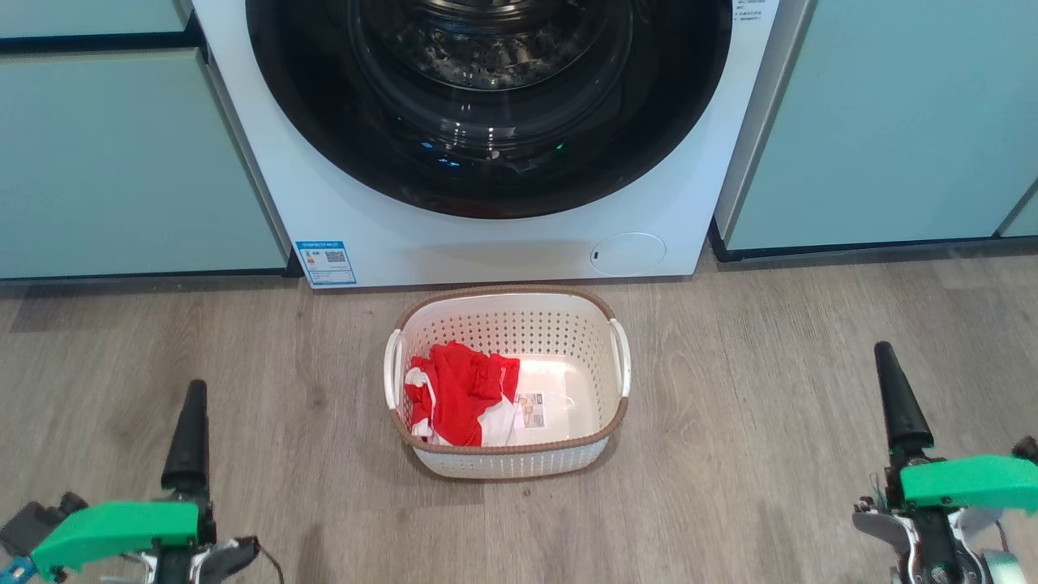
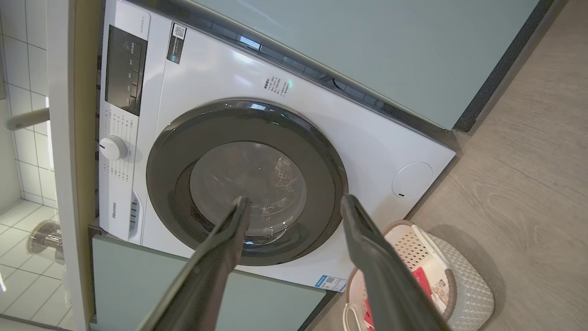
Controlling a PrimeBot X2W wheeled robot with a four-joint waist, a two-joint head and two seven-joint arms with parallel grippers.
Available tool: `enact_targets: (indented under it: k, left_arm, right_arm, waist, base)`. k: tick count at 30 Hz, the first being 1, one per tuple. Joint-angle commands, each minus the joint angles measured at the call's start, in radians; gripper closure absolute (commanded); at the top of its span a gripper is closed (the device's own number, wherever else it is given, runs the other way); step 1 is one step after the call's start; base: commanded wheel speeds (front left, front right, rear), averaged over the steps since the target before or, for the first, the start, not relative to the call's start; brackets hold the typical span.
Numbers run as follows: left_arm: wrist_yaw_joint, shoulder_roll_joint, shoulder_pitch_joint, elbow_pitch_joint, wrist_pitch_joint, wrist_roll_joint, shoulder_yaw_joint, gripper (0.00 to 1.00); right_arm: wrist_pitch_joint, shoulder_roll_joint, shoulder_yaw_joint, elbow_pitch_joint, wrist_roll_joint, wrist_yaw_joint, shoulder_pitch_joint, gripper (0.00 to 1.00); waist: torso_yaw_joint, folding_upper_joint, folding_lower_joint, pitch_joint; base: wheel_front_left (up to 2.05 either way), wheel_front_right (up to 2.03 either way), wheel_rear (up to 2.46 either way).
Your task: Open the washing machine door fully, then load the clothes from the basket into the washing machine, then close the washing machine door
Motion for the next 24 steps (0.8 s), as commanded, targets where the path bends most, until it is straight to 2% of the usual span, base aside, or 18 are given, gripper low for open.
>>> enact_targets:
  k: [1,13,24]
  left_arm:
    - [0.007,0.008,-0.060,-0.056,-0.013,0.036,0.015,0.00]
    - [0.103,0.010,-0.063,-0.213,-0.045,0.237,-0.040,0.00]
    - [0.216,0.011,-0.062,-0.318,-0.077,0.502,-0.152,0.00]
  right_arm:
    - [-0.012,-0.009,0.010,-0.054,-0.052,0.000,-0.060,0.00]
    - [-0.045,-0.010,0.055,-0.157,-0.281,0.000,-0.086,0.00]
    - [-0.077,-0.011,0.087,-0.223,-0.503,0.000,-0.095,0.00]
  waist:
    - [0.000,-0.0001,0.0000,0.001]
    - [0.001,-0.0001,0.0000,0.002]
    - [0.001,-0.0001,0.0000,-0.008]
  base:
    - [0.00,0.00,0.00]
    - [0.00,0.00,0.00]
    - [0.00,0.00,0.00]
